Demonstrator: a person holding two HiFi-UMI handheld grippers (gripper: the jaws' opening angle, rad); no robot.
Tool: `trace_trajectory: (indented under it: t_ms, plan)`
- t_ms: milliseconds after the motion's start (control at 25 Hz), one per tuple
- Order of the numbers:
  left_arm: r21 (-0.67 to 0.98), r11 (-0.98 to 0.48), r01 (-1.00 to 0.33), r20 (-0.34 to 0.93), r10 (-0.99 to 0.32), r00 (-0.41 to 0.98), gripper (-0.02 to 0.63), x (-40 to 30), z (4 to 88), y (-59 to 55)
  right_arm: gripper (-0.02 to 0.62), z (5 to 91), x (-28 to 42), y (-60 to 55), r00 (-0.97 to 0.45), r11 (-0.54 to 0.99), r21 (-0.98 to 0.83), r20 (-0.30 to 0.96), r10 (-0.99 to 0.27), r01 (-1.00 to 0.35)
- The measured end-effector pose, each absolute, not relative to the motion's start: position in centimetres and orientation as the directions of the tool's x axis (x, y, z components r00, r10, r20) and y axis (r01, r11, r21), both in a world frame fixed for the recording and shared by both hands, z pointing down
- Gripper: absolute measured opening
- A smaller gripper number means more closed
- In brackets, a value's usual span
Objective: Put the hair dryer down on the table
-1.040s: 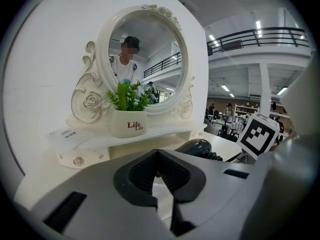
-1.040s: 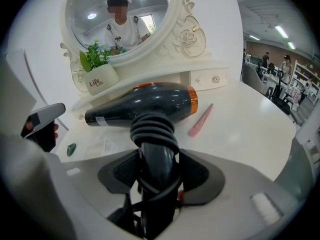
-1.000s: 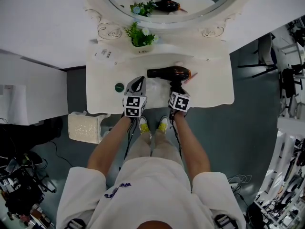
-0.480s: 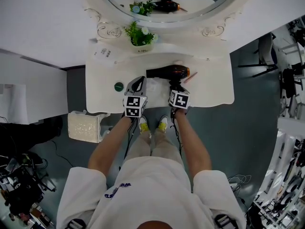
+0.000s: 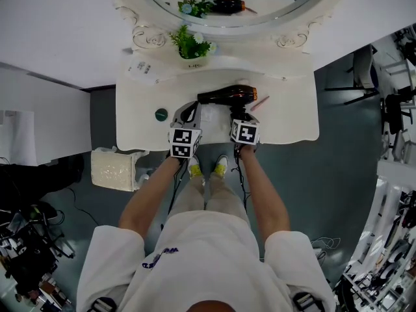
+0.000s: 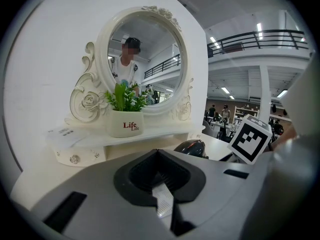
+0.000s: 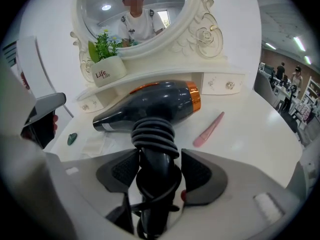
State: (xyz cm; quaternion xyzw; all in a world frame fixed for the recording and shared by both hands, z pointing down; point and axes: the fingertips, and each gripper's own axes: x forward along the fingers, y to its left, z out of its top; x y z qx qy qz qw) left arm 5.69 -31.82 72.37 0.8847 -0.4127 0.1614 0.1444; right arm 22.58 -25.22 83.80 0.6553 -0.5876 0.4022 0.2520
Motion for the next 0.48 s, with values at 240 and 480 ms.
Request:
trace_trajectory:
  t_ms: [240,480]
  plan:
    - [0.129,-0.623,-0.771,0.379,-0.688,0.619,0.009,6.0,71.3,-31.5,0.296,82.2,23.0,-25.3,-0.029,-0.145,-0.151,0.784,-0.620,-0.978]
    - [0.134,-0.633,-0.763,0.323,-0.700,0.637,0.009,5.5,67.9,-30.6,0.275,76.0,21.8,-25.0,-0.076,-0.054,-0.172,0.669,-0.739,-0.984]
